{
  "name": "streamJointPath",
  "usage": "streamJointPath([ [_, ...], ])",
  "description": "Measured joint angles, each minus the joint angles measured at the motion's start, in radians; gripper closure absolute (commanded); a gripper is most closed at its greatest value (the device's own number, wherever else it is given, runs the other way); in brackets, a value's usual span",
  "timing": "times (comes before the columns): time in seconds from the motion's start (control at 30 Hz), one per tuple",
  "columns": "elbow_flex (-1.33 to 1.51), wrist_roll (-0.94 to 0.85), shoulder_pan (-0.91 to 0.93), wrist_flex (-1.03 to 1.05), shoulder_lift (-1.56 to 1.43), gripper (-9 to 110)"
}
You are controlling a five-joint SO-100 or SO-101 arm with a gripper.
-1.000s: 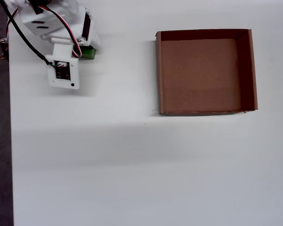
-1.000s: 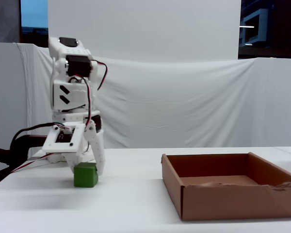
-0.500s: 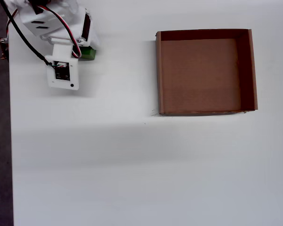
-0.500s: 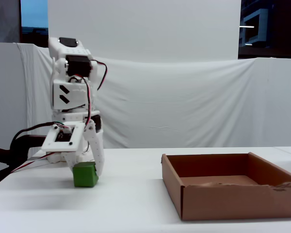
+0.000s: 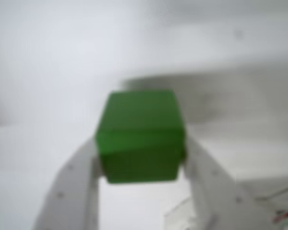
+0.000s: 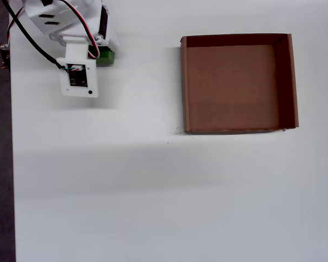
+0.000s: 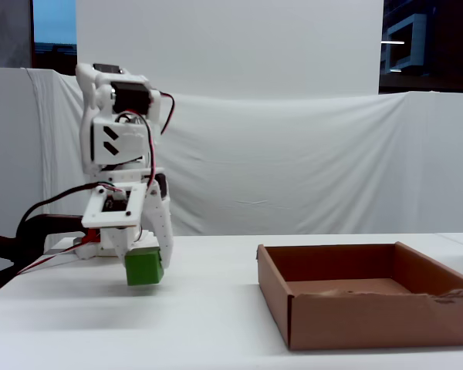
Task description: Grasp a green cube and put it in a box.
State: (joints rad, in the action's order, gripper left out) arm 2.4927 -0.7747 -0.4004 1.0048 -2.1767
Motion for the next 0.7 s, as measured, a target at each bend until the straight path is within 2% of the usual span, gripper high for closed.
streamJointPath([
  [0.37, -0.268, 0.000, -0.176, 0.133, 0.009, 86],
  [0.7, -0.457, 0.000, -0.336, 0.161, 0.112, 86],
])
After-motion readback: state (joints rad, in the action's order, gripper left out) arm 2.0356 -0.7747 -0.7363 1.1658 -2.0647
